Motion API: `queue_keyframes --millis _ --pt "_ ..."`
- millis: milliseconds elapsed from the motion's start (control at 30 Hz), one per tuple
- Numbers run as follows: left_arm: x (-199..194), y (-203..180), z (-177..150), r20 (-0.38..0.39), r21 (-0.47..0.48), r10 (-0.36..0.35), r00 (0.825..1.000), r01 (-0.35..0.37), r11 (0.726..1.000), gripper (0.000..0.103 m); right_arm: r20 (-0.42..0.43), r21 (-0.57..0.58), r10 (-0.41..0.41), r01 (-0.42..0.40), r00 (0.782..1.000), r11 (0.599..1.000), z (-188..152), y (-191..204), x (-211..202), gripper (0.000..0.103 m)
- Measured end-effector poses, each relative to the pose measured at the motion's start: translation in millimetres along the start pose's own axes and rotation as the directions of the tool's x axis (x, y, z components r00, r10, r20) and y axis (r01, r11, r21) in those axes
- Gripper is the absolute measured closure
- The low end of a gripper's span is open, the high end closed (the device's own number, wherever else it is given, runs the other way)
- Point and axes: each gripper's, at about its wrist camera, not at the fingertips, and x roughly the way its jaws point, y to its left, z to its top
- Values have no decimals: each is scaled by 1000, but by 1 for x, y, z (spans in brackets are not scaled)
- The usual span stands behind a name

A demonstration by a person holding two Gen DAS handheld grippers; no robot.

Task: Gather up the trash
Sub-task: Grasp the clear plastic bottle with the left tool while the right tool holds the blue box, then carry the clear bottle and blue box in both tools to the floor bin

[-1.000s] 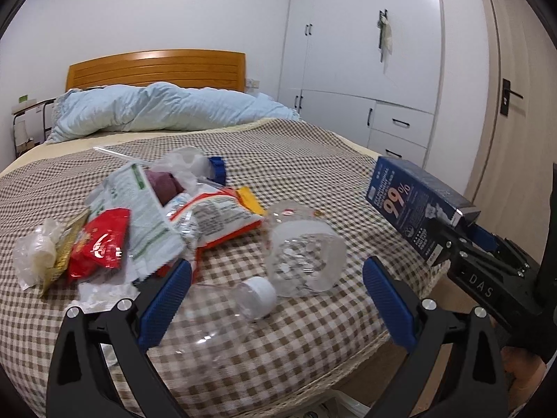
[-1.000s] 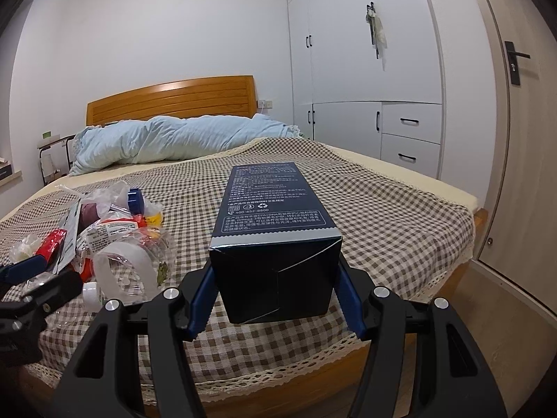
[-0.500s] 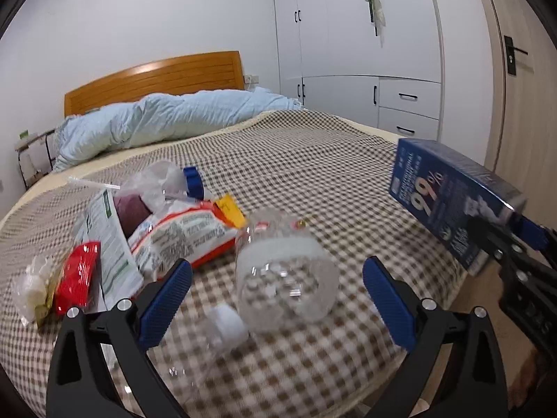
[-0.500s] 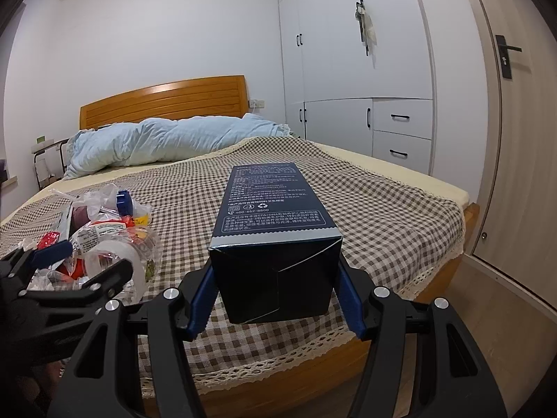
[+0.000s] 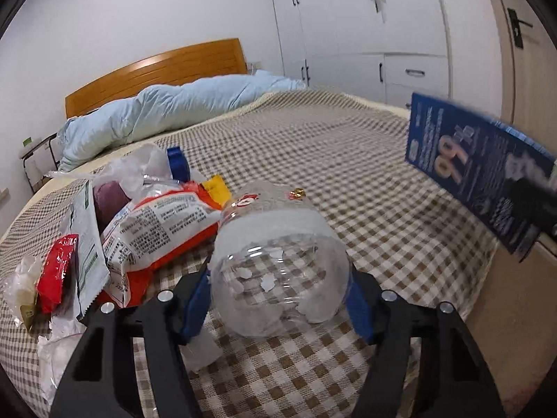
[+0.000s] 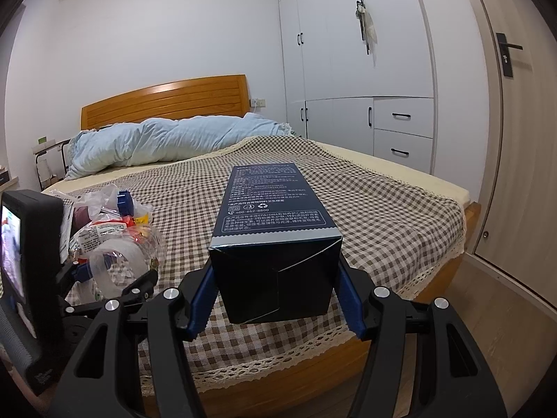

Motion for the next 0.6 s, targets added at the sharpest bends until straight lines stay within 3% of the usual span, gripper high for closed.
queue_keyframes --millis 600 --pt "-49 13 15 155 -43 -64 986 71 997 40 11 -21 5 -5 1000 1000 -2 0 -5 44"
